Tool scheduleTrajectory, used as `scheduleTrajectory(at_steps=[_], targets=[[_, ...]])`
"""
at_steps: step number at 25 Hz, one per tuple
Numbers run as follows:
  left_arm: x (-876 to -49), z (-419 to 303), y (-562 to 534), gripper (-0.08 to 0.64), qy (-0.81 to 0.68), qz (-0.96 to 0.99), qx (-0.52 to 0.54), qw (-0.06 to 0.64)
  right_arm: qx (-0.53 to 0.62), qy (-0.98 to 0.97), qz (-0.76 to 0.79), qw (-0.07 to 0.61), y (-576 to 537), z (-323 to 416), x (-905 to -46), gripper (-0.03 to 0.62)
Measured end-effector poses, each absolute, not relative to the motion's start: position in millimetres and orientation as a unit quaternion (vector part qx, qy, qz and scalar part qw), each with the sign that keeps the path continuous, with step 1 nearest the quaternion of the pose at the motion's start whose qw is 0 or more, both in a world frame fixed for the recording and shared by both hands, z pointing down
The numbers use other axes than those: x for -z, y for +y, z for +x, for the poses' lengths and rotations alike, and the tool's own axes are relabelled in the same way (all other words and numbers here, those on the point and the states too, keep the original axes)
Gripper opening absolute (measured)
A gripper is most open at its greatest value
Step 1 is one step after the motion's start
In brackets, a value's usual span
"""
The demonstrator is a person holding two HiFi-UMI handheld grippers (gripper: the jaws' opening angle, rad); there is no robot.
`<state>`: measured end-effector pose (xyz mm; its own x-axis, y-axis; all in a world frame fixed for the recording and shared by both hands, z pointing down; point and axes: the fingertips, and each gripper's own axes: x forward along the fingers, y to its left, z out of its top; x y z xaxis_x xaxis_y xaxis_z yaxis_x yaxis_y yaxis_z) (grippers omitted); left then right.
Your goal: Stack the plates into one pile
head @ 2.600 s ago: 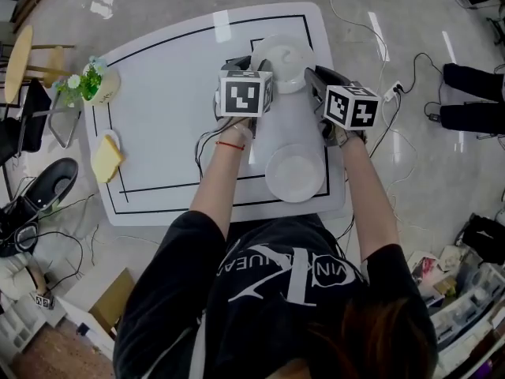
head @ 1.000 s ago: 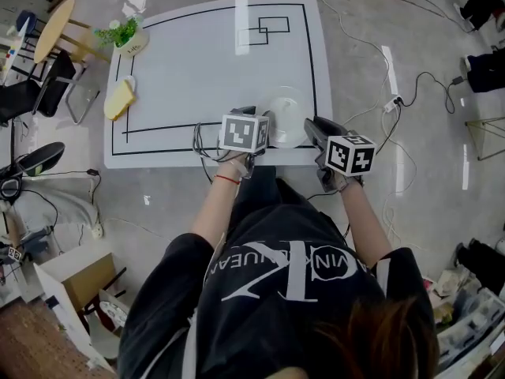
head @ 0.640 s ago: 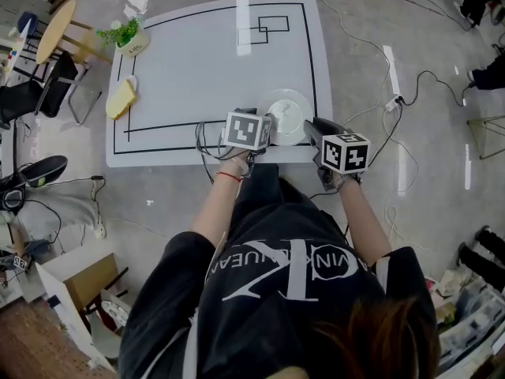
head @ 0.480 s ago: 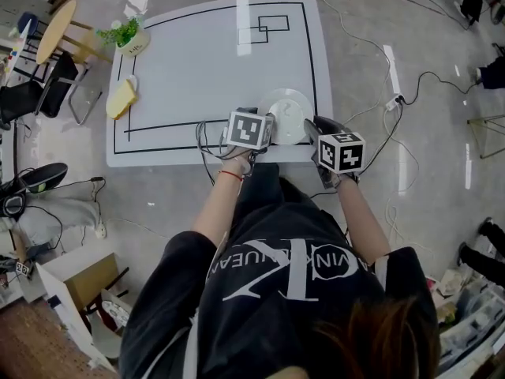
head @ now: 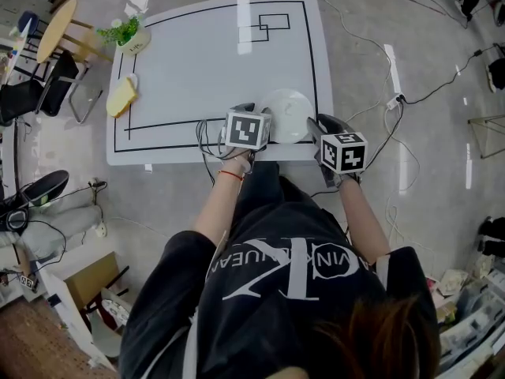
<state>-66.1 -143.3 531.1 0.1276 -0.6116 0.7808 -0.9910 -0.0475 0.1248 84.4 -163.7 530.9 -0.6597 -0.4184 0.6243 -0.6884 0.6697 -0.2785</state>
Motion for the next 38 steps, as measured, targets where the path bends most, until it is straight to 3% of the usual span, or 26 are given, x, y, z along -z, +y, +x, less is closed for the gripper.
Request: scheduleTrajectory(at_steps=[5, 13, 18, 30, 38], targets=[[-509, -82, -148, 0.073, -0.644, 0.673, -0.206, 0.299, -0.249, -0.885, 0.318, 0.234, -169, 91, -517, 0.129], [-462, -98, -134, 0.011, -0.682, 0.679, -0.163, 0.217, -0.205, -0.910, 0.302, 0.196, -170, 94, -482, 0.069], [-436, -103, -117, 0.011, -0.710, 0.671, -0.145, 0.160, -0.169, -0.927, 0.292, 0.166, -166, 94, -459, 0.002], [-387, -113, -86, 0.011, -0.724, 0.683, -0.062, 0.080, -0.142, -0.941, 0.288, 0.106, -162, 94, -433, 0.002], [-385, -114, -58, 0.011, -0.692, 0.716, -0.031, 0.089, -0.129, -0.936, 0.320, 0.066, -140, 93, -418, 0.002]])
